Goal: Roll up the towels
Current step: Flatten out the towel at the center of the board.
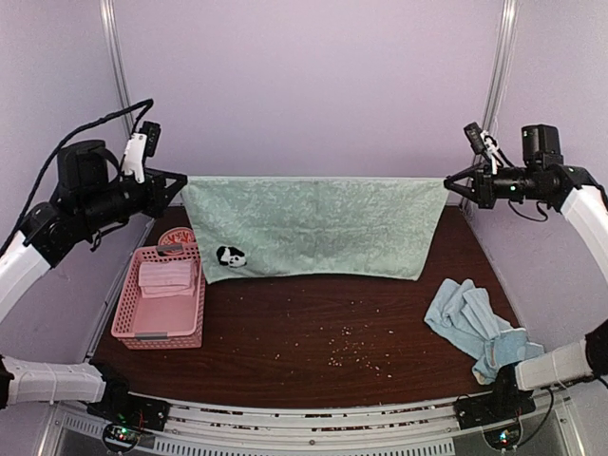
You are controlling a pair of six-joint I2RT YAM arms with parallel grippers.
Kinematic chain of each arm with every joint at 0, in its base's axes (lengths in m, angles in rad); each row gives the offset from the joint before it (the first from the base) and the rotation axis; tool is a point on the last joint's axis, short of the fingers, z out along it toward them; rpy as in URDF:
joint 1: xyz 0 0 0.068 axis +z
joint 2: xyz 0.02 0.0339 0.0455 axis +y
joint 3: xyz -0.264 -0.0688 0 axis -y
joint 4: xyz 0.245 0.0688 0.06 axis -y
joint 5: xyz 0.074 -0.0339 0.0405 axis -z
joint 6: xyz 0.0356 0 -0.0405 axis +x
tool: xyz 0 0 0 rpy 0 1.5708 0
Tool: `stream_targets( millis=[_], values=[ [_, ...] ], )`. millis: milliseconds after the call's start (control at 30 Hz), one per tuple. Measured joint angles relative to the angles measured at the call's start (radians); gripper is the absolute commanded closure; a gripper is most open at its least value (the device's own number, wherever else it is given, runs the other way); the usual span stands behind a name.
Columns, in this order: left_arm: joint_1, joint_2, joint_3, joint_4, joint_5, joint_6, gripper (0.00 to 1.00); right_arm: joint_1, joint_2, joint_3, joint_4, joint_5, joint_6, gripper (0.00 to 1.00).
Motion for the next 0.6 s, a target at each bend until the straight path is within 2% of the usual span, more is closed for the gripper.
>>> stream_targets(
  millis=[167, 233, 300, 400, 600],
  values=[
    [-0.002, -0.127, -0.076, 0.003, 0.079, -0.027, 1.0, 0.001, -0.257, -0.186, 0.024, -0.012, -0.019, 1.0],
    [-0.002, -0.107, -0.1, 0.008, 0.084, -0.043, 1.0, 0.001, -0.307, -0.23, 0.044, 0.004, -0.018, 1.0],
    [-0.002, -0.051, -0.117, 0.012, 0.072, -0.058, 1.0, 0.0, -0.29, -0.259, 0.07, 0.034, -0.016, 1.0],
    [0.0, 0.093, -0.141, 0.036, 0.041, -0.082, 1.0, -0.001, -0.156, -0.282, 0.101, 0.088, -0.019, 1.0],
    [0.005, 0.485, -0.113, 0.08, -0.019, -0.082, 1.0, 0.0, 0.36, -0.198, 0.127, 0.195, -0.045, 1.0]
  ],
)
